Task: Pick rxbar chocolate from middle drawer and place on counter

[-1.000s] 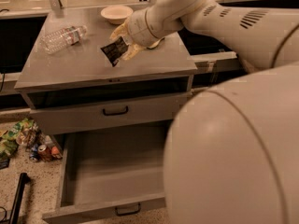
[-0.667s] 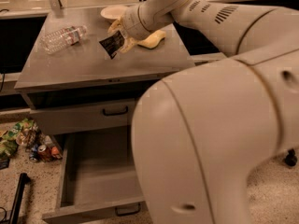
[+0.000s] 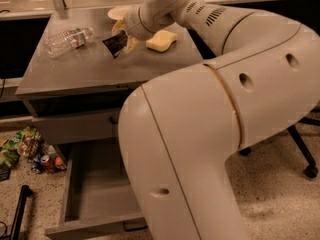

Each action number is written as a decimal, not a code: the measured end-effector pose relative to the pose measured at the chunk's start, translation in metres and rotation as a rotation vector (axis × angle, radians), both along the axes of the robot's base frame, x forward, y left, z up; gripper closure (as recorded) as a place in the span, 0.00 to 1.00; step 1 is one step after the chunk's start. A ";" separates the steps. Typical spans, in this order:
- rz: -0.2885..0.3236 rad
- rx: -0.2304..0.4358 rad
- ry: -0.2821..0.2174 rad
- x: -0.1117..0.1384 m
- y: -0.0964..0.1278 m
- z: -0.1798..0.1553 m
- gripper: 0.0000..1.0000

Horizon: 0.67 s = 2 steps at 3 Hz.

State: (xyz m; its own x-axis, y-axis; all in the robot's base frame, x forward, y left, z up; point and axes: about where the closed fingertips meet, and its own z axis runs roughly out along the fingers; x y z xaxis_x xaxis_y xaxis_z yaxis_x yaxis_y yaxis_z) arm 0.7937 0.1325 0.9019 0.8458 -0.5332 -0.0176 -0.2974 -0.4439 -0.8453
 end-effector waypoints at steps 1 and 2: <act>-0.018 -0.011 -0.005 0.006 0.005 -0.002 0.24; 0.000 -0.020 -0.001 -0.001 0.005 0.003 0.00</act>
Offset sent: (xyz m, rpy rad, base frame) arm -0.0039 0.0010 0.0088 -0.0322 -0.0036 0.0034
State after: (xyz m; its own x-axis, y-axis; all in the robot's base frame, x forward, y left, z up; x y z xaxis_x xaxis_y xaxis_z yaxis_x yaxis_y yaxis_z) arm 0.7923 0.1376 0.9046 0.8460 -0.5331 -0.0060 -0.2964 -0.4610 -0.8364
